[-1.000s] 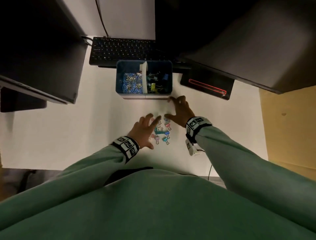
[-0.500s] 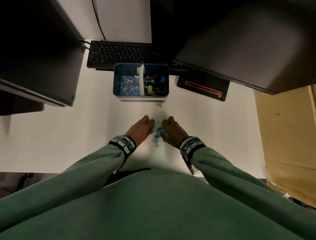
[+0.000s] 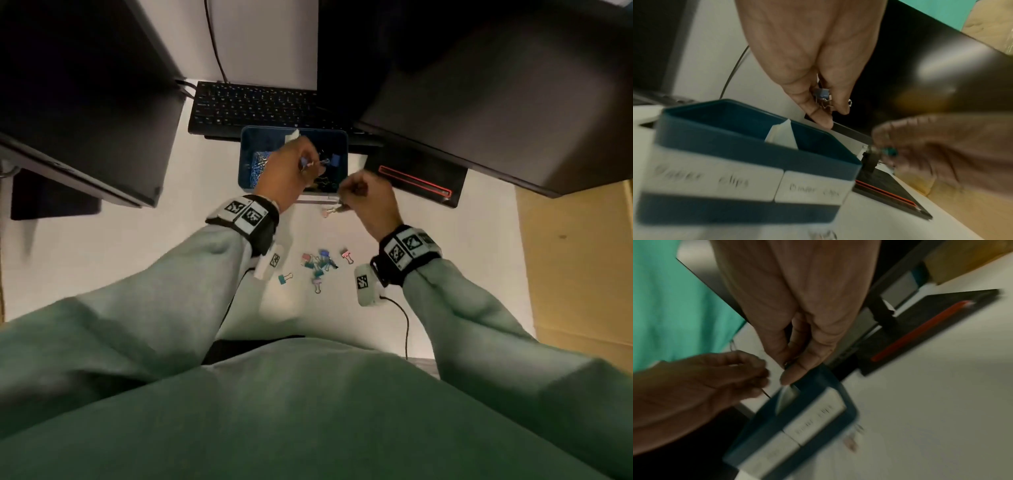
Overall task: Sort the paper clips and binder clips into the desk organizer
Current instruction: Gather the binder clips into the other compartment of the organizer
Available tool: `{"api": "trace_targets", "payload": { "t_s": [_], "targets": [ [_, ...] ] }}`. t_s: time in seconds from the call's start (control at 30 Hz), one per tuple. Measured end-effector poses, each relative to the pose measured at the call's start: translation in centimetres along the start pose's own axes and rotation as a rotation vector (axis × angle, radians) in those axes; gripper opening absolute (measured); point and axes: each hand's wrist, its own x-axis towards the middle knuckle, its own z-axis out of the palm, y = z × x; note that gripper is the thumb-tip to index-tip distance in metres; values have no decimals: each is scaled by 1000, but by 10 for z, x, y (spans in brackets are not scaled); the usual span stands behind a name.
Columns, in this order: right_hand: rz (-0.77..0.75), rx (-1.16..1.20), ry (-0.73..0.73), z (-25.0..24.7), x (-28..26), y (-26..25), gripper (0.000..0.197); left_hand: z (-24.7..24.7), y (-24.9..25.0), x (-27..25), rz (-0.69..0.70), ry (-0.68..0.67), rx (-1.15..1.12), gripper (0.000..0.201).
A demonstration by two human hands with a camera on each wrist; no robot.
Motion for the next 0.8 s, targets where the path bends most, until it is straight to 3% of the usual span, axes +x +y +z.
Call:
{"api": "trace_targets", "payload": {
  "t_s": [0.13, 0.27, 0.33, 0.43, 0.53, 0.67, 0.8],
  "targets": [
    [-162, -308, 53, 12, 34, -40, 7, 1, 0, 22, 3, -69, 176, 20],
    [-242, -656, 36, 13, 21, -32, 17, -3, -18, -12, 89, 28, 205, 37],
    [-214, -732, 24, 7, -2, -11, 22, -2, -40, -47, 52, -117, 212, 46],
    [64, -868, -290, 3, -38, 38, 63, 11, -84, -100, -71, -483, 279, 76],
    [180, -960, -485, 17, -58, 74, 102, 37, -108, -124, -32, -578, 385, 93],
    [57, -989, -471, 52, -65, 82, 95, 67, -100, -121, 2, -486, 385, 79],
    [19, -903, -452, 58, -58, 85, 63, 78, -92, -108, -24, -449, 324, 34]
  ]
}}
